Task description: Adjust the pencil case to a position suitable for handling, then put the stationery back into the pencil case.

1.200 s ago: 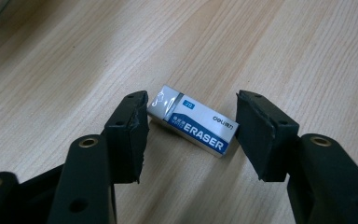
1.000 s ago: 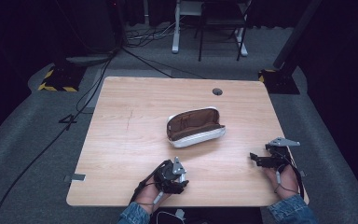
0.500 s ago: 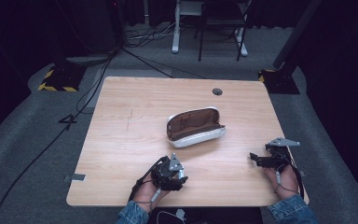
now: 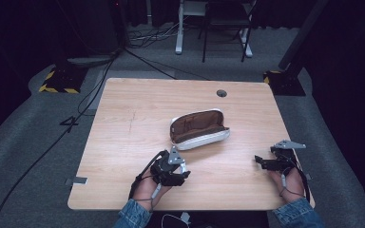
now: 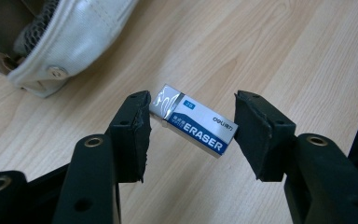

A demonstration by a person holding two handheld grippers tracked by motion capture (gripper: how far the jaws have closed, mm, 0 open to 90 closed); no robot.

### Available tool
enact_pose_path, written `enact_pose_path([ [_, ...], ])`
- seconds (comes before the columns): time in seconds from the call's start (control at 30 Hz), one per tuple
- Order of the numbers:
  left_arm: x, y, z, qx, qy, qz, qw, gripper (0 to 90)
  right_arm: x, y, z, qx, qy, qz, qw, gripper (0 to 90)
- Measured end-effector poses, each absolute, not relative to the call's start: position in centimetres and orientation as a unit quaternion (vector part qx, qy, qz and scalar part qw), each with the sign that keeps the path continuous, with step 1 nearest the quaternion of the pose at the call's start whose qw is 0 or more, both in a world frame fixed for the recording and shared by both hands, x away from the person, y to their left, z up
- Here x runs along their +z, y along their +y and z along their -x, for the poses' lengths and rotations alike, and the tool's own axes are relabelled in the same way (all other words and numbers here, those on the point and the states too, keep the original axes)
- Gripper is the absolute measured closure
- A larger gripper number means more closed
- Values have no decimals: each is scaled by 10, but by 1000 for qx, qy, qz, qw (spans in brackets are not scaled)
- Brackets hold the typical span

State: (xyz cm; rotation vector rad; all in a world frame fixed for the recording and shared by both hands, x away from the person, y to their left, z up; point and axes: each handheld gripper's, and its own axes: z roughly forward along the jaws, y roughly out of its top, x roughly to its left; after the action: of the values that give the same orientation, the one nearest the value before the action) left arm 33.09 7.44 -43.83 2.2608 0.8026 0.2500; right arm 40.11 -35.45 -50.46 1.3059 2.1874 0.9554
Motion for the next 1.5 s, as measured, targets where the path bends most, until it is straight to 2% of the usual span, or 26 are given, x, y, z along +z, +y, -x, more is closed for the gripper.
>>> enact_pose_path([
  [0.6, -397, 75, -358, 105, 324, -852, 397, 470, -505, -354, -401, 343, 786, -469, 209, 143],
  [1.07, -371, 67, -386, 126, 328, -843, 406, 470, -505, -354, -401, 343, 786, -470, 209, 143],
  [1.5, -372, 55, -421, 131, 356, -830, 408, 470, -504, -355, -401, 343, 787, -469, 208, 143],
])
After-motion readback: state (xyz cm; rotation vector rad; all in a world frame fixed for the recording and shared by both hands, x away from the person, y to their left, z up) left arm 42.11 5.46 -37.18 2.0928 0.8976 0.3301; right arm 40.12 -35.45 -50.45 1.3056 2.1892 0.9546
